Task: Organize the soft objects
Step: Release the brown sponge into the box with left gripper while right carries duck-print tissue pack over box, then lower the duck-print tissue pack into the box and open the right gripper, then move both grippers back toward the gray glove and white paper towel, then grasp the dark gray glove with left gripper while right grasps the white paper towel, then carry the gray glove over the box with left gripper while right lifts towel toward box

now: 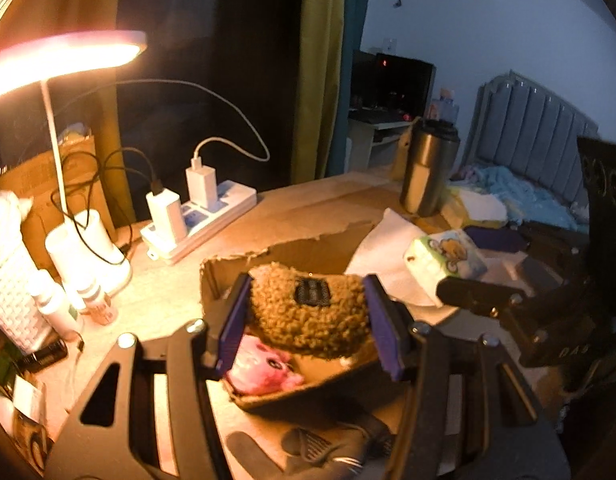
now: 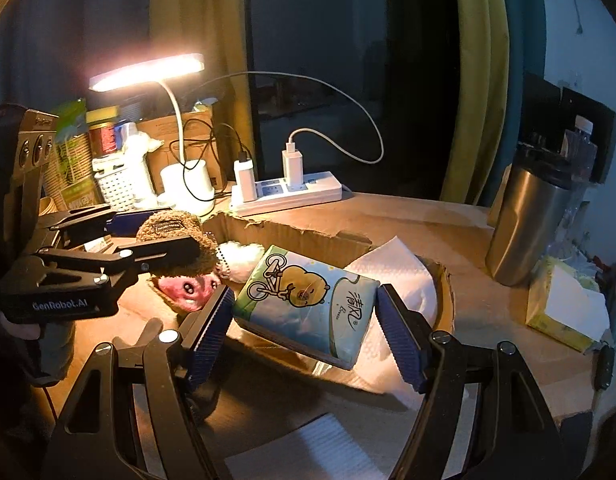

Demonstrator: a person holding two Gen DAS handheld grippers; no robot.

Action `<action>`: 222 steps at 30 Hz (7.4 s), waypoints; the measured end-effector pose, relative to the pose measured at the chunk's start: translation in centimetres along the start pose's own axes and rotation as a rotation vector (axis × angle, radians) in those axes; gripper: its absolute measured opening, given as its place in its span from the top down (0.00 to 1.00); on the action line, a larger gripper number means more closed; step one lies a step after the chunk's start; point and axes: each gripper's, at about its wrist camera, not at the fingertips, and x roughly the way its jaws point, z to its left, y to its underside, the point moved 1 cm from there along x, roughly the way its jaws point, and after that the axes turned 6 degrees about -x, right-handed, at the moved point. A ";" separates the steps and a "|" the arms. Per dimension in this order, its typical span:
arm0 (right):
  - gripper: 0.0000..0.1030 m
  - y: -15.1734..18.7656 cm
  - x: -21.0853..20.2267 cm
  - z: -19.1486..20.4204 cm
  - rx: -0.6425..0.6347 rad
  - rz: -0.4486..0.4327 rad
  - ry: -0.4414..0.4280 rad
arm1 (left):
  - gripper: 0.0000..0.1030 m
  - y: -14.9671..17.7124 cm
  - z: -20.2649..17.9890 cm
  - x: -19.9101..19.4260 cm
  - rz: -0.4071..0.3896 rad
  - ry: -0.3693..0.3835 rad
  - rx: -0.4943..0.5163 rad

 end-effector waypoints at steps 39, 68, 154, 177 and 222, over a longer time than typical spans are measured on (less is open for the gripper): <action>0.27 -2.9 7.6 0.0 0.007 0.080 -0.035 | 0.31 0.4 4.4 3.5 0.098 -0.029 -0.106; 0.18 -2.6 6.9 0.7 -0.001 0.081 -0.018 | 0.31 -0.3 5.5 2.4 0.053 -0.054 -0.135; 0.55 12.6 -0.9 3.6 -0.054 0.246 0.012 | 0.58 10.9 -2.4 1.8 0.297 0.020 0.127; 0.91 10.4 -4.4 3.2 -0.061 0.105 0.012 | 0.76 9.8 -3.3 -0.5 0.242 0.110 0.089; 0.91 -0.1 -4.5 -3.2 -0.109 -0.133 0.049 | 0.76 -0.5 -3.6 -0.1 0.023 0.112 -0.015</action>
